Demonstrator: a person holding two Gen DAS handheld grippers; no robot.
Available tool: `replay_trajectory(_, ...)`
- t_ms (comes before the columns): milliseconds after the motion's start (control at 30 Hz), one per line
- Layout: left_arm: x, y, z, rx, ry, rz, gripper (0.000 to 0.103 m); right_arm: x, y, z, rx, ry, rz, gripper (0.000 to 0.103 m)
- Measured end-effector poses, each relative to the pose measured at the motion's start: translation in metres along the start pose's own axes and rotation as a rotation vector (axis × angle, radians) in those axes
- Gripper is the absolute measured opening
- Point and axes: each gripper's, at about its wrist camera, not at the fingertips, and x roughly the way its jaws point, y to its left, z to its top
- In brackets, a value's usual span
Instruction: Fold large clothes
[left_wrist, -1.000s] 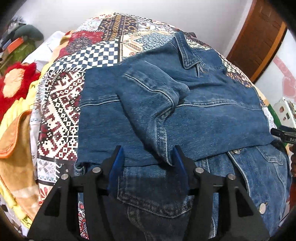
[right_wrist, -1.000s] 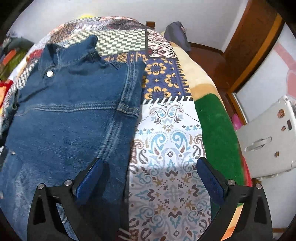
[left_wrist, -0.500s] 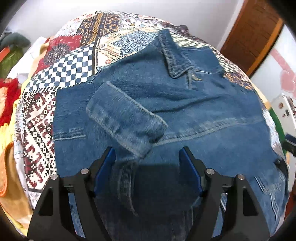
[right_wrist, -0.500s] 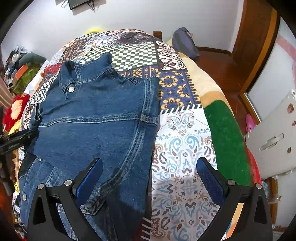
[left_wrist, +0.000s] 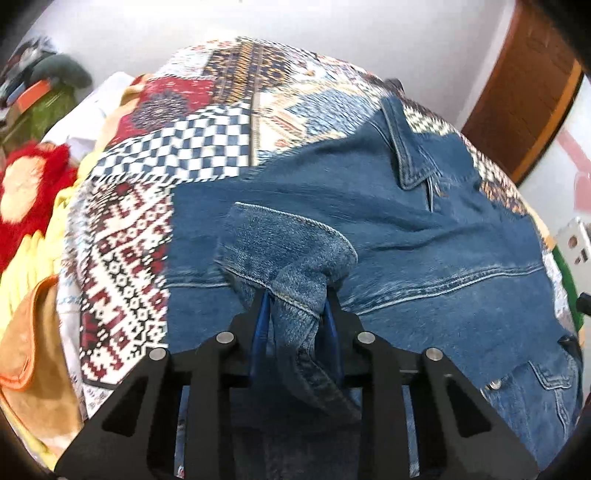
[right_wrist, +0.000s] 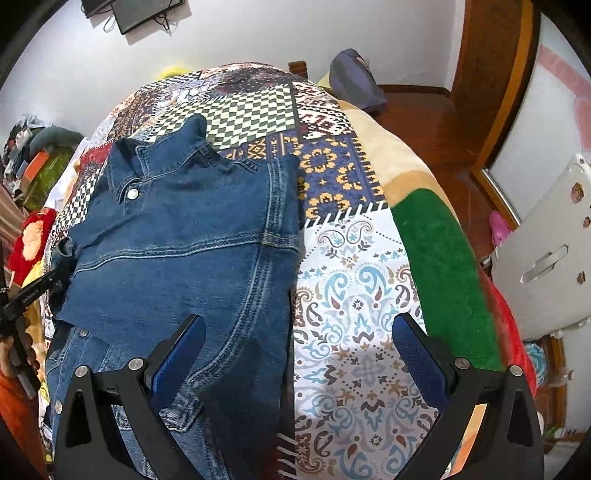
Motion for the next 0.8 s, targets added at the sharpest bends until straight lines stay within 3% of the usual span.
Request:
replay_trajectory(233,-0.007,0.034,-0.03,-0.072,0.045,0.02,0.031,0.0,0.01,0.001,-0.038,-0.006,-0.01,0.101)
replay_trajectory(400,-0.013,0.054,-0.052,-0.128,0.067,0.055,0.049,0.004,0.014,0.002,-0.039,-0.002,0.024,0.1)
replay_trajectory(500,-0.017,0.061,-0.057,-0.112,0.089,0.094,0.051,0.009,0.016,0.004,-0.039,0.004,0.03,0.101)
replay_trajectory(567,-0.022,0.067,-0.054,-0.114,0.101,0.111,0.052,0.012,0.016,0.007,-0.038,0.002,0.038,0.1)
replay_trajectory(700,-0.031,0.083,-0.036,-0.158,0.065,0.111,0.067,0.017,0.016,0.018,-0.038,-0.011,0.078,0.101)
replay_trajectory(800,-0.032,0.094,-0.015,-0.189,0.039,0.109,0.067,0.023,0.017,0.032,-0.045,-0.011,0.086,0.1)
